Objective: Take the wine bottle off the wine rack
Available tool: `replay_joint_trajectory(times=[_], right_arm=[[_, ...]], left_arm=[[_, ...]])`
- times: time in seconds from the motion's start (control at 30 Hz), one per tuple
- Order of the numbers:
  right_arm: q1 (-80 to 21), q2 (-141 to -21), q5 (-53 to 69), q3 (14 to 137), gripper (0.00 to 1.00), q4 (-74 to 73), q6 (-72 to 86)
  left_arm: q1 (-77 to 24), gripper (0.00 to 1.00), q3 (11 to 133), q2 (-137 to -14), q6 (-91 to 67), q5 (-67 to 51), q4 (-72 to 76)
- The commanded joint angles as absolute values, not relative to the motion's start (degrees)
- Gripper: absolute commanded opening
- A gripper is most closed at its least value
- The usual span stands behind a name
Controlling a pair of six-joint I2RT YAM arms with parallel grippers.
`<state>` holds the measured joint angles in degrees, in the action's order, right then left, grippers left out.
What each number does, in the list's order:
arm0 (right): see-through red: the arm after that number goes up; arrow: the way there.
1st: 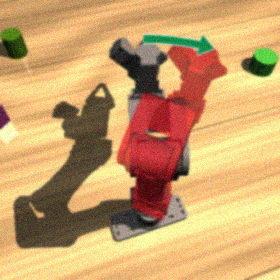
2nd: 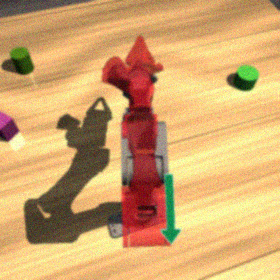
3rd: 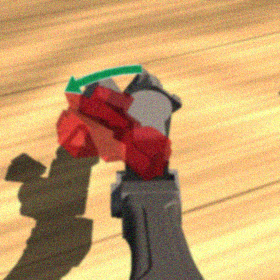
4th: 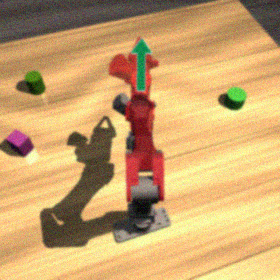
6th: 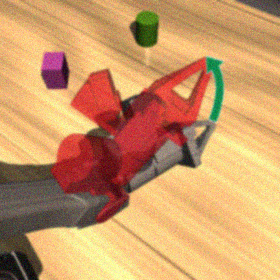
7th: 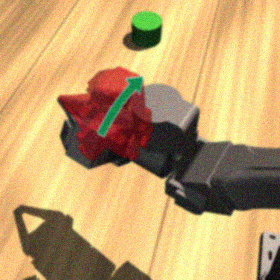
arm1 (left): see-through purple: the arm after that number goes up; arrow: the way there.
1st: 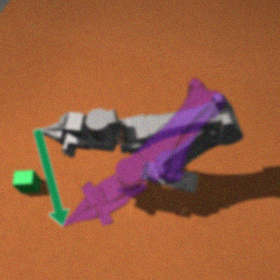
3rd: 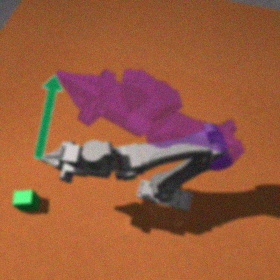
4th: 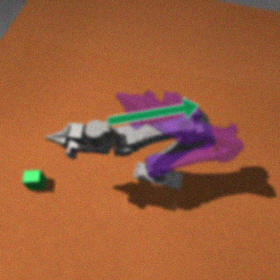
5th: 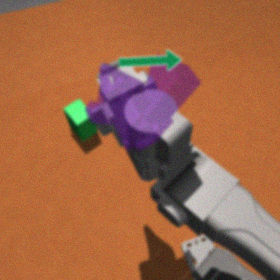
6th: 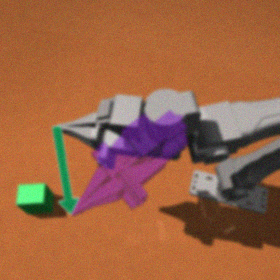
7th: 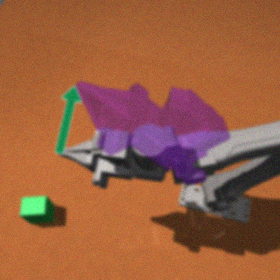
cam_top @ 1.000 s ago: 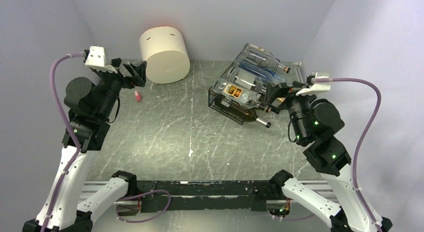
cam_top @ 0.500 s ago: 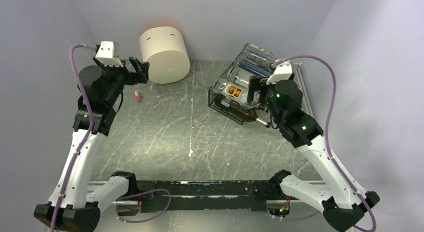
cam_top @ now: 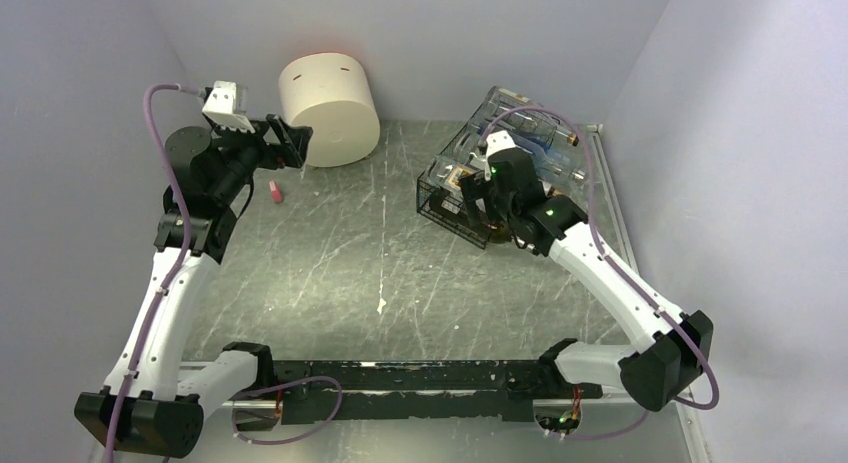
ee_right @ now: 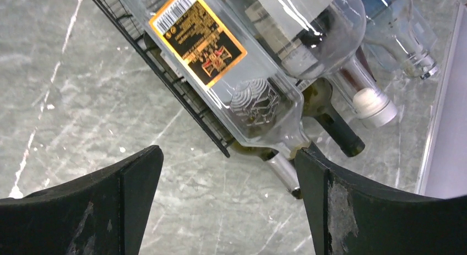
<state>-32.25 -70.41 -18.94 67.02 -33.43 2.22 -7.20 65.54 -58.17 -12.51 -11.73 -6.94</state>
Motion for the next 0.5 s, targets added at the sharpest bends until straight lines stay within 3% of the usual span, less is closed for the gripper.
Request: replay_joint_trajectory(times=[0.0, 0.23, 0.47], right_arm=[[-31.70, -70.42, -17.39, 67.38, 0.95, -37.49, -0.12], [-31.83, -80.09, -15.03, 76.69, 0.88, -41.54, -8.46], [-31.41, -84.08, -10.98, 78.29, 0.89, -35.78, -18.50]], left_arm=[[-6.51, 0.99, 64.61, -58.49, -14.48, -16.99, -2.83], [-6.91, 0.99, 63.96, -58.75, -14.79, -18.80, -1.62], [-8.86, 0.99, 62.45, -60.05, -14.41, -19.49, 0.21]])
